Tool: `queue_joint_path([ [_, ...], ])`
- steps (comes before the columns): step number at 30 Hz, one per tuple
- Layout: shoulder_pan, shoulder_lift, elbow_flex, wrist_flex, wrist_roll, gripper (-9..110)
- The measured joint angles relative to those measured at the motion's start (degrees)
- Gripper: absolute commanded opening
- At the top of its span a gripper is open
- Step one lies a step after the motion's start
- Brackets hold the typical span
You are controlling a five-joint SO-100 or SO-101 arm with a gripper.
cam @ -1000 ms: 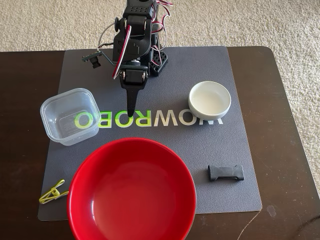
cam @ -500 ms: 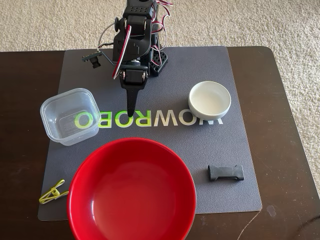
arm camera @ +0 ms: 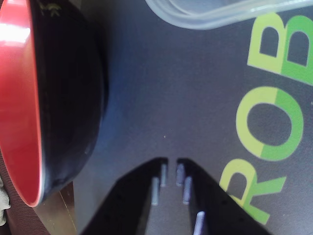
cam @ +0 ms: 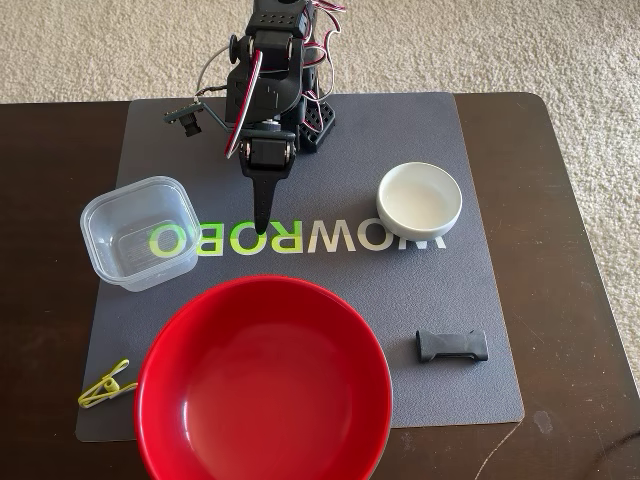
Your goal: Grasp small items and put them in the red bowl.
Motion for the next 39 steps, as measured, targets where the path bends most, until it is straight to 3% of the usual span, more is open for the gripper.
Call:
queue_joint_path([
  [7, -0.1, 0.0, 0.0, 0.0, 1.0, 0],
  [13, -4.6, 0.0, 2.6, -3.3, 15.5, 0],
  [16, -3.8, 0.0, 2.8, -3.9, 29.6, 16],
  [17, -2.2, 0.0, 2.9, -3.9, 31.7, 16],
  [23, -0.8, 0.0, 2.9, -4.0, 32.9, 16],
  [27, -1.3, -0.1, 1.1, -3.8, 35.8, 23],
  [31, -8.5, -5.8, -9.4, 1.3, 37.2, 26],
  [39, -32.4, -48.9, -51.5, 26.5, 40.3, 26],
])
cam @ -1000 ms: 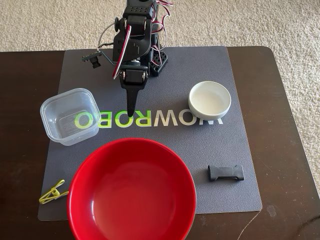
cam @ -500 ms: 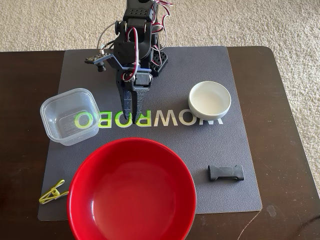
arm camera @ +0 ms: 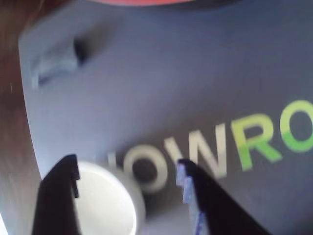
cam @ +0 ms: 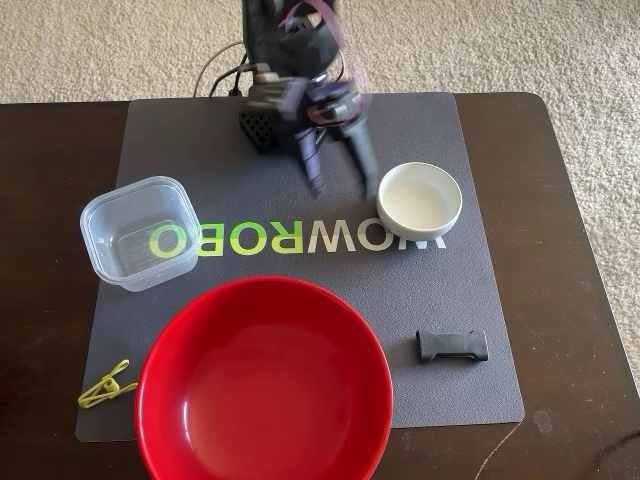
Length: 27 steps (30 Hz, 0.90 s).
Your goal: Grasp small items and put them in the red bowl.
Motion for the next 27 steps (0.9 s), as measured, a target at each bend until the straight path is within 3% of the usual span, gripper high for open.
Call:
queue_joint_path([
  [6, -11.3, -9.9, -5.7, 5.7, 4.1, 26],
  [11, -15.6, -10.7, 0.6, 6.4, 6.5, 28],
  [20, -15.4, -18.4, 13.3, -8.7, 7.0, 27],
  [27, -15.4, -30.8, 13.1, -20.5, 0.4, 23],
])
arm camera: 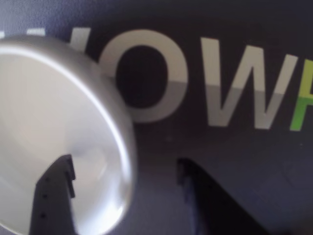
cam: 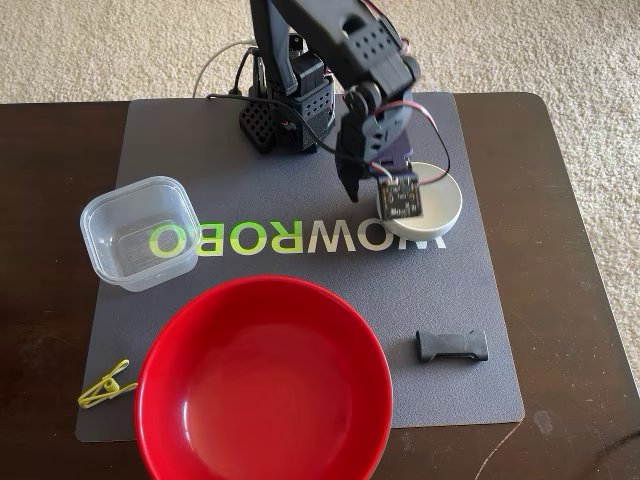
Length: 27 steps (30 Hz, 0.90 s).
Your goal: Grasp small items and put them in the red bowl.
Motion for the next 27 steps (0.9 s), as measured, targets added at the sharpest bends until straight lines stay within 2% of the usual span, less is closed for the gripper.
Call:
queue_joint_path([
  [2, -0.2, -2.3, -1.0, -2.4, -2.6, 19],
  [5, -0.6, -5.9, -3.6, -3.2, -6.9, 0],
  [10, -0.7, -8.3, -5.8, -3.3, -12.9, 0],
  [15, 1.4, -7.4, -6.1, -3.4, -14.9, 0],
  [21, 9.8, 5.8, -5.9, -0.4, -16.8, 0],
  [27, 16.1, 28.8, -5.9, 3.9, -17.9, 0],
])
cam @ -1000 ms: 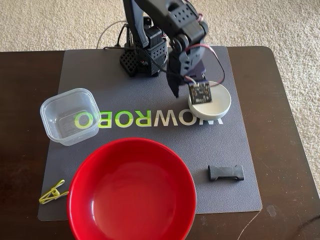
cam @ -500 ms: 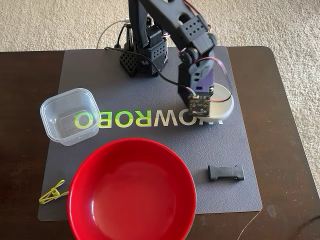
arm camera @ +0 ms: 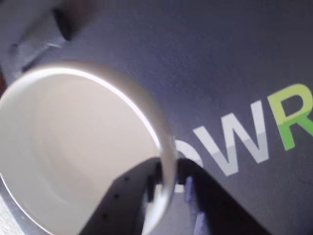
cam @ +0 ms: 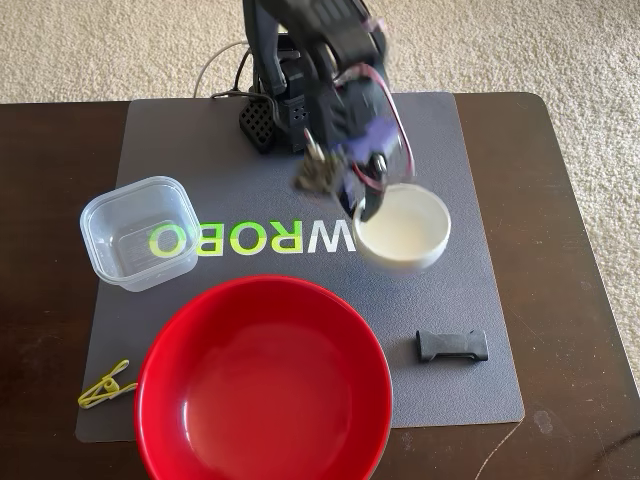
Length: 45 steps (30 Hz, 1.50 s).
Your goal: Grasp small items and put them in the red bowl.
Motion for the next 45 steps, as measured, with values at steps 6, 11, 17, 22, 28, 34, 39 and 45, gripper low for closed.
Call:
queue_joint_path([
  [6, 10.0, 9.7, -3.7, -1.4, -1.0, 0],
  [11, 23.7, -1.7, -9.8, -13.1, -1.6, 0],
  [17, 30.7, -33.8, -37.7, -12.0, -9.1, 0],
  [22, 33.8, -64.2, -69.9, -1.8, -10.8, 0],
  [28, 33.8, -81.2, -80.9, 4.3, -7.4, 0],
  [34, 33.7, -87.1, -82.4, 9.4, -0.5, 0],
  [39, 33.1, -88.3, -83.5, 12.5, 2.7, 16],
  [45, 33.1, -83.1, -83.5, 15.2, 2.9, 31],
])
